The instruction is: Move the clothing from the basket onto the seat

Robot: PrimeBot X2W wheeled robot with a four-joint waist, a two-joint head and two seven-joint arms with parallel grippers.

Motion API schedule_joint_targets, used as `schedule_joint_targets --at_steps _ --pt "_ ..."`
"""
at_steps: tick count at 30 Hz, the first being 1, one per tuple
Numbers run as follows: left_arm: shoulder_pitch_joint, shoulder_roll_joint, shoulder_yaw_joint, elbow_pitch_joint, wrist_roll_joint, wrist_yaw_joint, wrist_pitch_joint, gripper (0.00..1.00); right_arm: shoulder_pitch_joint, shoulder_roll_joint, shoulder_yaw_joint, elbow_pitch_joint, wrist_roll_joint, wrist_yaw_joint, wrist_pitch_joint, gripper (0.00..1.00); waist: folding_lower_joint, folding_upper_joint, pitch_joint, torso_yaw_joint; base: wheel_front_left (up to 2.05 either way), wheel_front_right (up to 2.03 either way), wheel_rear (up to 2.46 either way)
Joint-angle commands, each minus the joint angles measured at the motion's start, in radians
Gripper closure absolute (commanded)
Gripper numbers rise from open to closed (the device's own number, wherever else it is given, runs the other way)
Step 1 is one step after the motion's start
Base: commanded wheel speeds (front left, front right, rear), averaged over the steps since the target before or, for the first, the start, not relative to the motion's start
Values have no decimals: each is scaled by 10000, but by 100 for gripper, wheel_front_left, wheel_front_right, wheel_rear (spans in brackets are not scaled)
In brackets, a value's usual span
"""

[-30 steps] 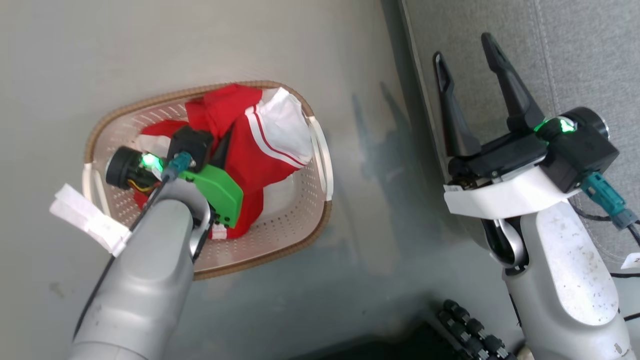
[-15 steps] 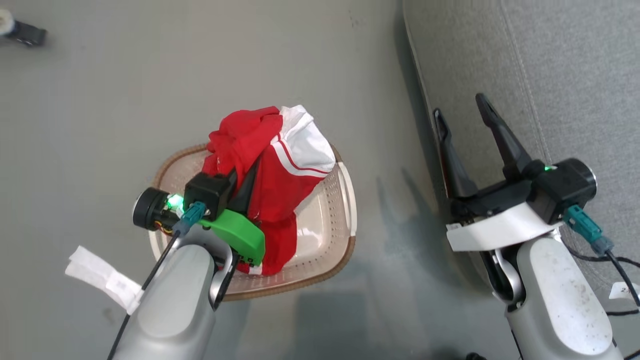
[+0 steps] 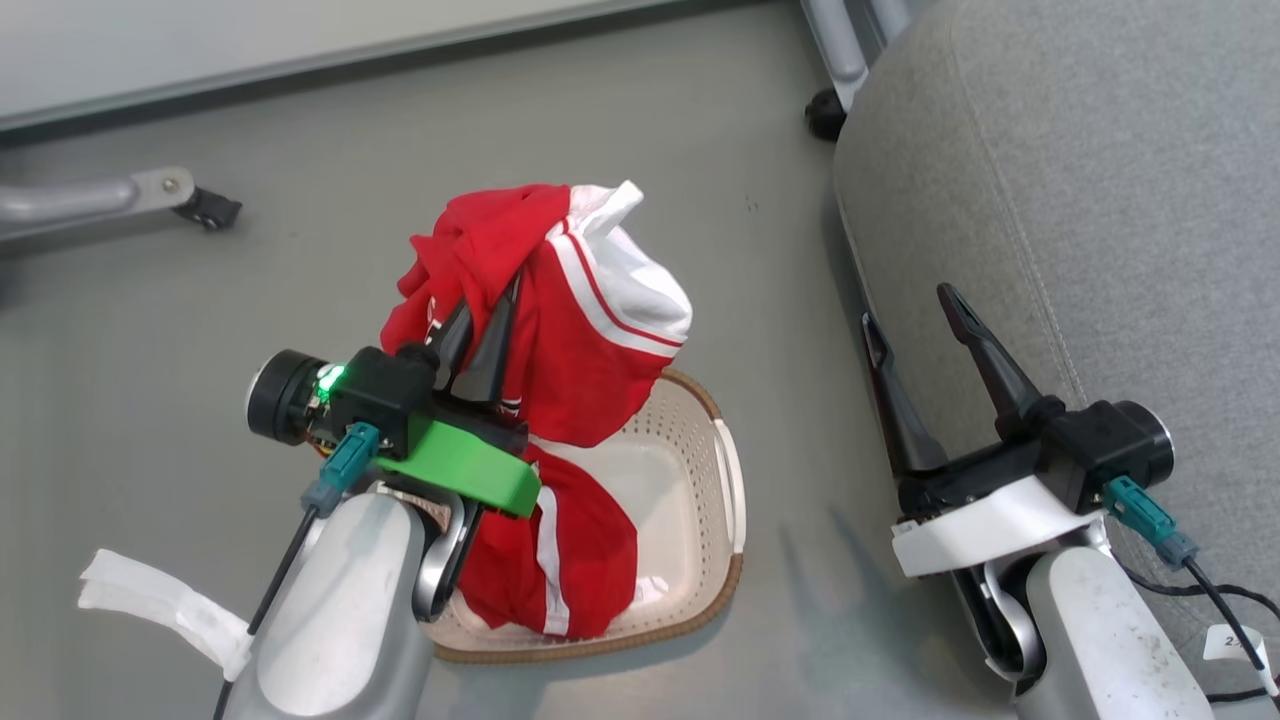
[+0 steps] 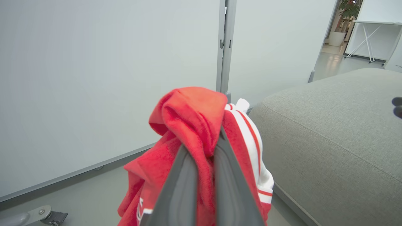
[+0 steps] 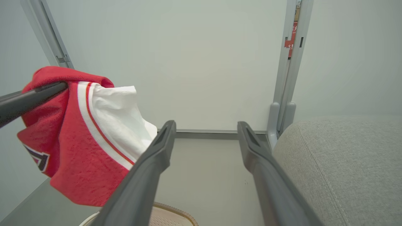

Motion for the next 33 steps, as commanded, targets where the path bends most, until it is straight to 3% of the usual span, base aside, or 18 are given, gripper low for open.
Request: schedule_joint_targets --at_steps 1,16,25,33 --pt "100 7 11 -240 39 -42 -6 100 204 -39 14 16 68 -3 -18 0 0 -1 -675 187 0 0 0" --pt "-673 -4 -239 -1660 43 -43 -6 100 903 -38 124 88 197 -3 -18 0 0 -1 -1588 204 0 0 0" --pt "-734 68 -268 -1821 55 -43 -6 100 921 -38 287 -72 289 -3 -18 0 0 -1 -1549 140 0 0 0" --pt "-867 69 -332 -1893 67 -43 -6 100 613 -36 1020 -159 410 -3 -18 0 0 -1 -1349 198 0 0 0"
